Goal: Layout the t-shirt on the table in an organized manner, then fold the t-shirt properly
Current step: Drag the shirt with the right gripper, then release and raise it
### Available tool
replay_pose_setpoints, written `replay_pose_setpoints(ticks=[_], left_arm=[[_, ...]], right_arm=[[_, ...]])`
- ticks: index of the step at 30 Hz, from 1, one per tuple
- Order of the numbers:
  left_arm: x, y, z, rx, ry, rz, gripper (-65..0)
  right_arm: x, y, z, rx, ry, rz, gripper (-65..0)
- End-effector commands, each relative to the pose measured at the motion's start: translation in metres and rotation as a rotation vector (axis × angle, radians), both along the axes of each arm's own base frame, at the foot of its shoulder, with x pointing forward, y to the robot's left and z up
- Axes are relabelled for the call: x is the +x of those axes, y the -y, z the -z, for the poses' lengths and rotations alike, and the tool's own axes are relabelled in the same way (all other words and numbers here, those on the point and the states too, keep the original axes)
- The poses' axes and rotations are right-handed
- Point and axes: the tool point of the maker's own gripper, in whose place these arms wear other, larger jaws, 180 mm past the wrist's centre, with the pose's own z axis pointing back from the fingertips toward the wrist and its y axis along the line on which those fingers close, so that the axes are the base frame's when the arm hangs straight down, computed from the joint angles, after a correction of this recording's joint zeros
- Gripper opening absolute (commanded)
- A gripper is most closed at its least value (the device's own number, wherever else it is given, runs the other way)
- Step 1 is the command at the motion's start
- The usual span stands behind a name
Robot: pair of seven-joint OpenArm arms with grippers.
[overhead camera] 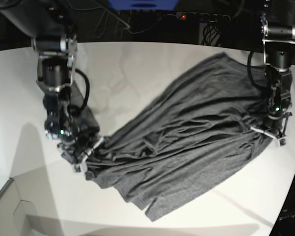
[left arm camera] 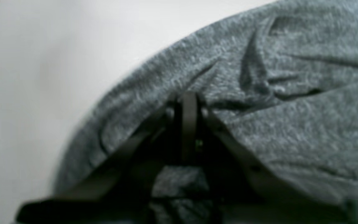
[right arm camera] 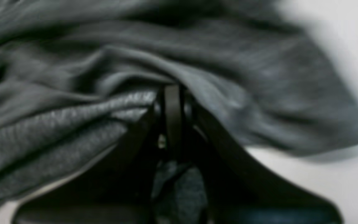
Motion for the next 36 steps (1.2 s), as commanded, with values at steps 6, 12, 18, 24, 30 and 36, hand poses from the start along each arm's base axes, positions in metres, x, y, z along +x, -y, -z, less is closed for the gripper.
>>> replay_pose_setpoints(ticks=[6,12,18,24,30,36], left_arm=[[0.0,-0.004,-0.041,0.074,0.064,0.068,-62.3],[-0.007,-0.019,-0.081,0.049,0.205,-0.017,-62.3],[-0.004,-0.016,-0.092,0.008,0.265,-0.062,-62.3],[0.017,0.011,-0.095,-0.064,0.303,-0.059,-62.3],[0.031,0.037,-0.084,-0.113,0.217,-0.001,-62.3],[0.026,0.028,-0.076,-0.11,0.194,-0.021,-62.3]], right_arm=[[0.058,0.021,-0.053,-0.029,0.095,0.071,-65.0],[0.051,0.032,-0.1,-0.094,0.198,0.108,-65.0],[-0.001,-0.001,-0.116,-0.092,0.249,0.072,-65.0],[-0.068,-0.06,-0.1,0.008,0.207,0.024,-65.0],[-0.129,-0.143,-0.094,0.086,0.182,-0.202,-65.0],[-0.163,-0.196,-0.09,0.124,0.158,-0.371,-65.0]])
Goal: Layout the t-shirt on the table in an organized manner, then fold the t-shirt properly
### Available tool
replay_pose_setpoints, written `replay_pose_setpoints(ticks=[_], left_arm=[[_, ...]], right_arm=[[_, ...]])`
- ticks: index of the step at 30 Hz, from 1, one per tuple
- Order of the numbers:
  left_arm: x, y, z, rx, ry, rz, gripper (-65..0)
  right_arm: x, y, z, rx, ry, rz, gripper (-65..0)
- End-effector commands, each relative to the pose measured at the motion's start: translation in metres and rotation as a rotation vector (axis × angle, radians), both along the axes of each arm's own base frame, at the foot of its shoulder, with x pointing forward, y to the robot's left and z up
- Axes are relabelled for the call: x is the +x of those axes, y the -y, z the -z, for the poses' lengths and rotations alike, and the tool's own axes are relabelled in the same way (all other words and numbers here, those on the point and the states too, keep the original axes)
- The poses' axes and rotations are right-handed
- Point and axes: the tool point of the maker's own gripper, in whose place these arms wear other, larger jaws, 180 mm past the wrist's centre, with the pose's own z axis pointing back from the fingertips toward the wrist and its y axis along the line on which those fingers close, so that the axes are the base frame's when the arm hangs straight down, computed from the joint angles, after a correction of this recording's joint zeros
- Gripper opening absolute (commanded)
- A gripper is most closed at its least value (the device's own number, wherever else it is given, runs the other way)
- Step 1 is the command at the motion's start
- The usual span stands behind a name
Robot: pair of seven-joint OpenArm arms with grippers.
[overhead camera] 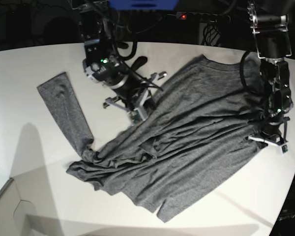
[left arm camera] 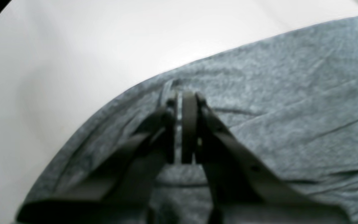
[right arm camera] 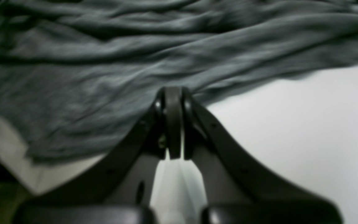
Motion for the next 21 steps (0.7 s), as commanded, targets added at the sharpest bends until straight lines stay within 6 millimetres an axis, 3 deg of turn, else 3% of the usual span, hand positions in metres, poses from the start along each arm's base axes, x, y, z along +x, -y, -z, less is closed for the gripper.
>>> replay_pose_setpoints(ticks=[1,6,10,16,21], left_arm=[[0.009,-0.01,-0.019,0.026,0.053,-0.009,-62.3],[-0.014,-0.046,-0.002,0.029,-0.001,-0.09,-62.3],[-0.03,-0.064,0.004,0.027,-0.015,-0.142,-62.3],[-0.046,-0.065,0.018,0.03,-0.054,-0.144,-62.3],[-0.056,-0.062,0.028,0.024,-0.079,-0.141,-62.3]], right_arm=[[0.005,-0.015,-0.018,0.043,0.058,-0.034,-65.0],[-0.004,-0.035,-0.021,0.053,0.064,-0.094,-65.0],[-0.008,-0.049,-0.001,0.05,0.018,-0.135,-65.0],[-0.029,-0.087,0.032,0.09,-0.03,-0.231,-65.0],[-0.036,-0.103,0.054,0.085,-0.063,-0.288,-65.0]])
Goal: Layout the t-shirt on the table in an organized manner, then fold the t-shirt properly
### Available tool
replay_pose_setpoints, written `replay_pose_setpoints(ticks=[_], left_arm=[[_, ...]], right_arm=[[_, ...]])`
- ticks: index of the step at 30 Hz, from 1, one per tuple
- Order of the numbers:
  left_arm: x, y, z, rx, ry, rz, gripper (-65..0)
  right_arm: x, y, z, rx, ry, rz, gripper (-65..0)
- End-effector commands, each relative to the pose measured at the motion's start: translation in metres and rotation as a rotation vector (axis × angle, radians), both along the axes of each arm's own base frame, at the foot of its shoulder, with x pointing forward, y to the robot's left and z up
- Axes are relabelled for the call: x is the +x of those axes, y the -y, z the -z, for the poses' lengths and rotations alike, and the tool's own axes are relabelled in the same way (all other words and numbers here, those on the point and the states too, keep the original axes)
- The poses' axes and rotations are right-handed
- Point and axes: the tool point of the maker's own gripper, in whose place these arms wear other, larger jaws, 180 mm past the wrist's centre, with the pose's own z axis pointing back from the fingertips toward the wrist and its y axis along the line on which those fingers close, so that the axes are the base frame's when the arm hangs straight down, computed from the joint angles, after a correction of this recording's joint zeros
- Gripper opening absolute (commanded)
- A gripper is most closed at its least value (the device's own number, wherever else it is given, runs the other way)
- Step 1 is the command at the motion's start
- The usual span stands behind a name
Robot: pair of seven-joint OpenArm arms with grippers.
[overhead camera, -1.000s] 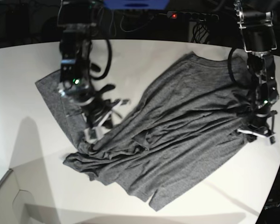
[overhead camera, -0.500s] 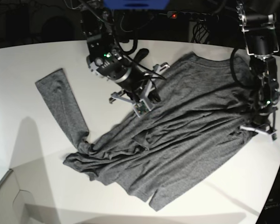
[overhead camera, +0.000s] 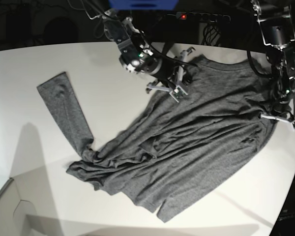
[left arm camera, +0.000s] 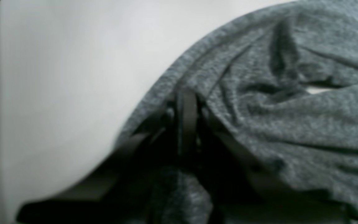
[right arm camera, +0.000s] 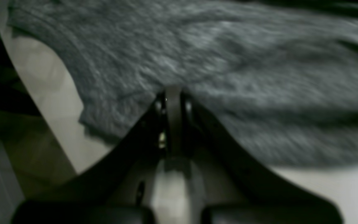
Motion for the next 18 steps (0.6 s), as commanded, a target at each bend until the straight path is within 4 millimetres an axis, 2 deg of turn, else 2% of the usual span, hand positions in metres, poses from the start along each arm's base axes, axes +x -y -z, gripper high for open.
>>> replay_pose_setpoints(ticks=[1,6,11,18], left_arm=[[0.005,-0.009,-0.014,0.029,0.035,-0.001,-62.3],[-0.002,-0.009,-0.008,0.027,0.02,-0.004,-62.3],[-0.007,-0.01,-0.005,0.028,0.008,-0.005,-62.3],[-0.009,-0.009,-0.003,0.025,0.005,-0.004,-62.3]], right_arm=[[0.006,-0.006,-0.005,0.021,0.013,-0.005,-65.0],[0.002,-0.003,0.021,-0.013,-0.044,-0.013,-65.0],[0.005,0.007,0.026,-0.016,-0.062,0.024,-65.0],[-0.007,0.021,0.039,-0.017,-0.113,0.076,-65.0]])
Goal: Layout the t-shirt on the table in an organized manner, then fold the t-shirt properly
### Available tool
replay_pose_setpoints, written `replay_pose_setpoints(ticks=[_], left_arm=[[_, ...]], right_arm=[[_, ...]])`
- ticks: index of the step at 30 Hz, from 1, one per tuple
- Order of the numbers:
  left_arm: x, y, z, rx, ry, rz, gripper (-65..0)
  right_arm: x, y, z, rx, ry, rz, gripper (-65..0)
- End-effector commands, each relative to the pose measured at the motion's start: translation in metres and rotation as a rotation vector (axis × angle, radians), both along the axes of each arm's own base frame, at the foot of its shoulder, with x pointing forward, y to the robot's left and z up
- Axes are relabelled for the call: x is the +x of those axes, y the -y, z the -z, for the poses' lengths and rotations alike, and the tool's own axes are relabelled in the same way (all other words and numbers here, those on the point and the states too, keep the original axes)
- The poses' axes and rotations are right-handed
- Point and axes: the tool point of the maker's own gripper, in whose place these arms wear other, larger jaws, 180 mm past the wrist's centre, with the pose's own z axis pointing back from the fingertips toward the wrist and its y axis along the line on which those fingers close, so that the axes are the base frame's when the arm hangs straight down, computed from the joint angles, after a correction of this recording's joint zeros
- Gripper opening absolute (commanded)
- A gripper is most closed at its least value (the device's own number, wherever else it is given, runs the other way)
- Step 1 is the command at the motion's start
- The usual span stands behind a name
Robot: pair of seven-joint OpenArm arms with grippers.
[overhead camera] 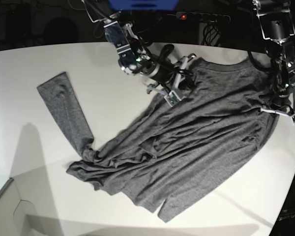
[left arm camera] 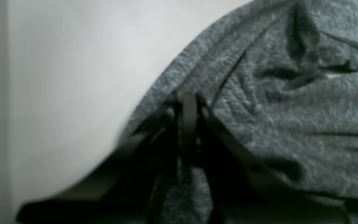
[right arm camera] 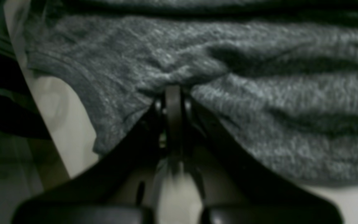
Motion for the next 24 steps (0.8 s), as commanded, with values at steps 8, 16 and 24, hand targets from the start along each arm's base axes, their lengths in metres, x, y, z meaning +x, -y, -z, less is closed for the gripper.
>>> replay_pose_setpoints(ticks=[8,16,24], left_arm=[[0.002,-0.007,-0.01,0.02,0.019,0.003,-62.3],[0.004,-0.006,-0.011,0.018,0.023,0.002,-62.4],[0.005,-0.006,-0.012,0.018,0.026,0.002,-62.4]], right_arm=[[-0.025,0.024,0.032,-0.128,-0.079,-0.019,-65.0],[-0.029,0.025,0.034,-0.13,-0.089,-0.019,-65.0],[-0.03,0.026,0.035,-0.131,-0.091,-0.019,-65.0]])
